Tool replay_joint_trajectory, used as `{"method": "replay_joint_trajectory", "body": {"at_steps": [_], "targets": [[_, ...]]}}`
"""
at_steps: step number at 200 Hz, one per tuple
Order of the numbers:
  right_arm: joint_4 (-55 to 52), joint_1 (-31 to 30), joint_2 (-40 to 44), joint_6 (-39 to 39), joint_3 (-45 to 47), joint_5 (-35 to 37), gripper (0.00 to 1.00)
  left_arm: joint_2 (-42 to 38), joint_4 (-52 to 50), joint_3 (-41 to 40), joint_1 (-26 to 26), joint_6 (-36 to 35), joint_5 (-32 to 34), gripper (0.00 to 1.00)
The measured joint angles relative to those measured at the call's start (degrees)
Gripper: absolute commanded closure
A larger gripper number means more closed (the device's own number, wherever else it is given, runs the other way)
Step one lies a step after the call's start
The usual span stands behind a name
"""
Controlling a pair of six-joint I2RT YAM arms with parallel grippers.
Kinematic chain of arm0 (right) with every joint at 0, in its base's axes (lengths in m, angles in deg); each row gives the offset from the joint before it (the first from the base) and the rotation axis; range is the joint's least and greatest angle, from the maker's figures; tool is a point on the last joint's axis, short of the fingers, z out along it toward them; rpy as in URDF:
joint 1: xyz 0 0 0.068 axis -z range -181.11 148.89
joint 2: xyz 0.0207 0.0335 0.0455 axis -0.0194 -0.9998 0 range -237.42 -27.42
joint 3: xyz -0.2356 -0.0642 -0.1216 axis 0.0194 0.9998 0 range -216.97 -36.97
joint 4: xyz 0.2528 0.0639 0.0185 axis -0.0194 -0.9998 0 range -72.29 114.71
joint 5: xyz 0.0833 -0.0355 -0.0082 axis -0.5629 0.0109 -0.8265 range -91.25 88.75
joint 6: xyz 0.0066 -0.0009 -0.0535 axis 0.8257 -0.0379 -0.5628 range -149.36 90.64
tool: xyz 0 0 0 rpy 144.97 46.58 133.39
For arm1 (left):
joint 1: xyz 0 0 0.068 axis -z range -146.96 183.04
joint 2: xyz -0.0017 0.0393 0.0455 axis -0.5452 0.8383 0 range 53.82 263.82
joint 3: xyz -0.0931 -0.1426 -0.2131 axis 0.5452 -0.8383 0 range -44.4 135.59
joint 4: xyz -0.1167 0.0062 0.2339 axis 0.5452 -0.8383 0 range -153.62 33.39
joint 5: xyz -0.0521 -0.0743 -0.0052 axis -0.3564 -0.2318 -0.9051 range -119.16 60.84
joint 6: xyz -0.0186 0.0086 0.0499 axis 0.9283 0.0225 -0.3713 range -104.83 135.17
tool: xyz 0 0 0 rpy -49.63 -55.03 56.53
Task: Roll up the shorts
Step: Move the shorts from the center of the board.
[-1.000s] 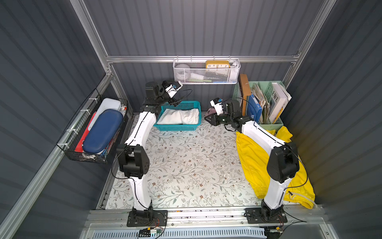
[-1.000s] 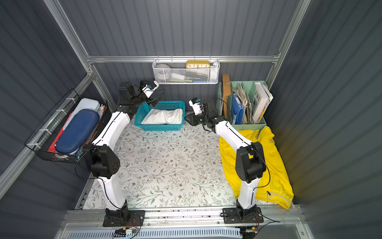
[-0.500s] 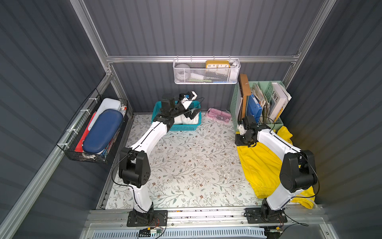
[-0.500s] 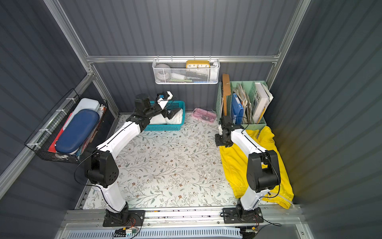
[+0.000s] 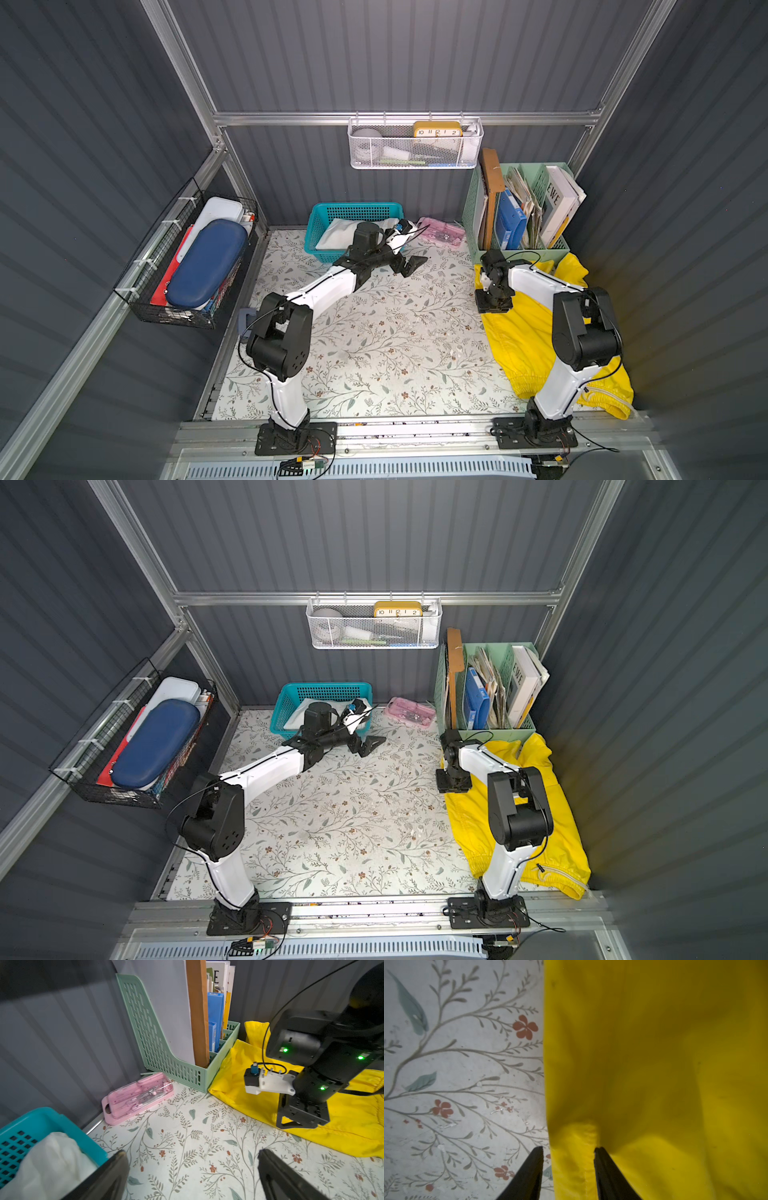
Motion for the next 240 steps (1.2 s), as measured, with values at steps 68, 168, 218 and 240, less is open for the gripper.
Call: {"method": "replay_joint_trajectory", "body": {"at_steps": [68,168,218,240], "targets": [[0.5,0.1,-3.0,0.5,-0.3,0.2,1.0,-0.1,-0.9,-8.9,0.7,1.7,1.5,0.0],[2.2,-10.3,-2.5,1.7,-3.8,-10.6,1.0,-2.3,-2.5,-9.2,0.7,1.9,5.2,0.0],[5.4,-17.2,-5.6,4.9,-10.9,-19.1,1.0,-5.7,-4.1,-9.7,0.4,2.1,9.5,0.0],[6.8,-19.6,-8.0,5.8,-12.7,-23.0,1.0,-6.9,-4.7,-9.9,-0.1,2.4,11.1,0.0]]}}
